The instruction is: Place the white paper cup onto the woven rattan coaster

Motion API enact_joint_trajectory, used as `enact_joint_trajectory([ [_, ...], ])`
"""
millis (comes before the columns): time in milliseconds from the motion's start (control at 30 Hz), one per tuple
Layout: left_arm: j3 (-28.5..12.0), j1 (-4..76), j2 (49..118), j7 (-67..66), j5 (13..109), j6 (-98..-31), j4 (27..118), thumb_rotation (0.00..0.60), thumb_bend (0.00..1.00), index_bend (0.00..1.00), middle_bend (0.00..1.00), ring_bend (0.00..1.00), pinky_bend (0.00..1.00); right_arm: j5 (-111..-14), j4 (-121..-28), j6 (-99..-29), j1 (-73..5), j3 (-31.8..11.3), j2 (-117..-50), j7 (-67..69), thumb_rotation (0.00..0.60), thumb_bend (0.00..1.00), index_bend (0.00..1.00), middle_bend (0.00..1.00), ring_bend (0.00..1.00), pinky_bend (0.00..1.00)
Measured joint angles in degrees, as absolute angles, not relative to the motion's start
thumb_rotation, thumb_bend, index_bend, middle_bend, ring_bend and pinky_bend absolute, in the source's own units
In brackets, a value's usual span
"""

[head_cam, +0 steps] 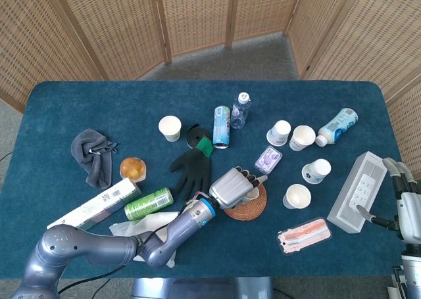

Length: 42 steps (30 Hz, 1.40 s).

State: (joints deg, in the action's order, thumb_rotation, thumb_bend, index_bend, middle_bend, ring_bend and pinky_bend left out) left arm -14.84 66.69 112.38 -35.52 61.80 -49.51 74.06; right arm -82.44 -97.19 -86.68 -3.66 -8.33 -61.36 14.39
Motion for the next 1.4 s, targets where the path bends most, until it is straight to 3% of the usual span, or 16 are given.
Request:
enact_joint_trajectory([
  [267, -14.8, 67.4, 113.3, -37.1, 59.8, -48.8, 72.5, 0.600, 0.31, 0.12, 0.43, 0.36, 0.44, -82.4, -97.1, -86.6, -3.7, -8.4, -61.3, 14.7, 0.600, 0.15, 0.00, 0.00, 0.00, 0.17],
  [433, -14.8, 67.7, 114.5, -37.4, 60.6, -49.9, 70.8, 0.600, 0.31, 0.12, 0.48, 0.37, 0.40, -82.4, -97.0, -86.6, -3.6, -8.4, -61.2, 15.2, 0.600, 0.15, 0.00, 0.00, 0.00, 0.17],
  [667, -15.0, 68.1, 115.6, -37.6, 60.4, -49.6, 69.3, 0.600, 0.30, 0.10, 0.32, 0.27, 0.39, -82.4, -96.9, -86.7, -3.6, -8.4, -61.2, 15.3, 0.600, 0.15, 0.00, 0.00, 0.00, 0.17],
  [733, -15.0, 68.2, 115.5, -37.7, 59.7, -49.1, 69.5, 0.600, 0.29, 0.08, 0.21, 0.20, 0.36, -82.4, -96.9, -86.8, -3.6, -8.5, -61.2, 15.5, 0.600, 0.15, 0.00, 0.00, 0.00, 0.17],
  [800, -14.9, 68.2, 115.2, -38.4, 59.0, -48.7, 70.0, 0.600, 0.28, 0.05, 0.05, 0.06, 0.32, -82.4, -96.9, -86.7, -3.6, -8.5, -61.1, 15.5, 0.600, 0.15, 0.00, 0.00, 0.00, 0.17],
  [867, -15.0, 68.2, 114.9, -38.8, 58.3, -48.4, 70.6, 0.600, 0.28, 0.03, 0.00, 0.00, 0.28, -82.5, -96.9, -86.8, -3.6, -8.5, -61.1, 15.5, 0.600, 0.15, 0.00, 0.00, 0.00, 0.17],
  [1167, -15.0, 67.9, 111.2, -41.7, 55.8, -49.0, 75.5, 0.600, 0.28, 0.00, 0.00, 0.00, 0.23, -82.7, -97.0, -86.9, -3.6, -8.3, -61.2, 15.1, 0.600, 0.15, 0.00, 0.00, 0.00, 0.17],
  [1400, -13.9, 65.2, 103.6, -44.3, 55.8, -53.8, 82.9, 0.600, 0.28, 0.00, 0.00, 0.00, 0.17, -82.9, -97.2, -87.0, -3.5, -8.2, -61.3, 14.6, 0.600, 0.15, 0.00, 0.00, 0.00, 0.17],
])
